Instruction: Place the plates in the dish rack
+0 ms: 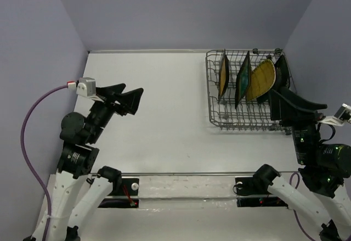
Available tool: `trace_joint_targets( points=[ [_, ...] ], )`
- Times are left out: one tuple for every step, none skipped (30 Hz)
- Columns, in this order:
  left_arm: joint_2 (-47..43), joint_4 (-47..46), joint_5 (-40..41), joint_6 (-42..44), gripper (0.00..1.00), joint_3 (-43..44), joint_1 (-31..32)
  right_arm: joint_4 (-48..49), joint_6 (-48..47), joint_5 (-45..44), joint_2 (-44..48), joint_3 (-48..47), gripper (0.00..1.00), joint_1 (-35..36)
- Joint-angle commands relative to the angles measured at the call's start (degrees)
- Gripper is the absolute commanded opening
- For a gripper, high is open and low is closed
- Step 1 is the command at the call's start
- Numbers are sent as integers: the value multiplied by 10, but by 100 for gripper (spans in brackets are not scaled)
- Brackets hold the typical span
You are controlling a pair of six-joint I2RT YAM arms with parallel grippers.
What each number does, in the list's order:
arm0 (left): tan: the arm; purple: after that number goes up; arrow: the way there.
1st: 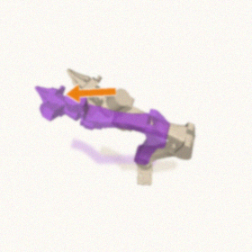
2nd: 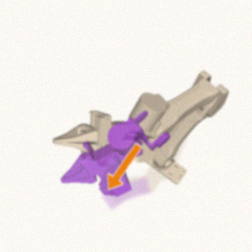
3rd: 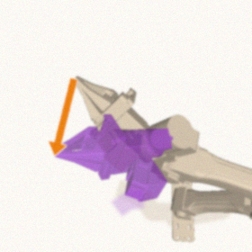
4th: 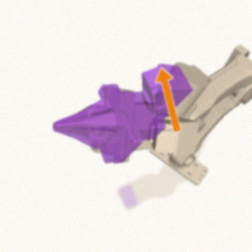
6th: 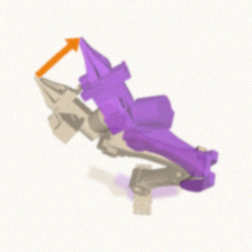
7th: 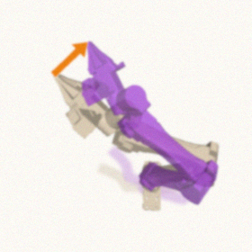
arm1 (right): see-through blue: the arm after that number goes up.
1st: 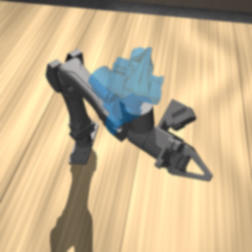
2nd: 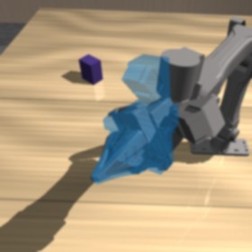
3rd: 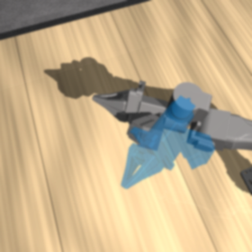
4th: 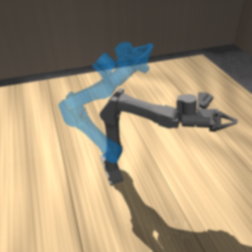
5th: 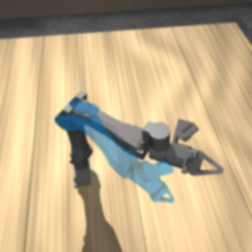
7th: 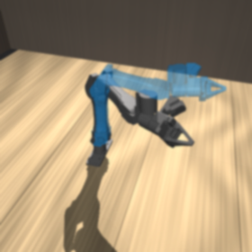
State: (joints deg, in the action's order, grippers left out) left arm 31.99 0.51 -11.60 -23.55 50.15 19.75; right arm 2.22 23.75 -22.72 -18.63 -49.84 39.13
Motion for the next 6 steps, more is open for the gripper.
trace_joint_targets(
  points=[
    [-23,-68,-19,-17,99,11,-4,-52,-8,43,13,30,100,5],
    [-29,-72,-17,-24,99,-6,-4,-54,-6,42,19,34,100,5],
    [-32,-75,-16,-24,99,-13,-4,-56,-4,41,21,34,100,5],
    [-33,-76,-15,-28,99,-17,-4,-58,-3,39,22,35,100,5],
    [-36,-76,-15,-33,99,-21,-4,-61,-5,35,23,36,100,5],
    [-36,-75,-13,-35,99,-21,-4,-65,-5,33,25,36,100,5]
  ],
)
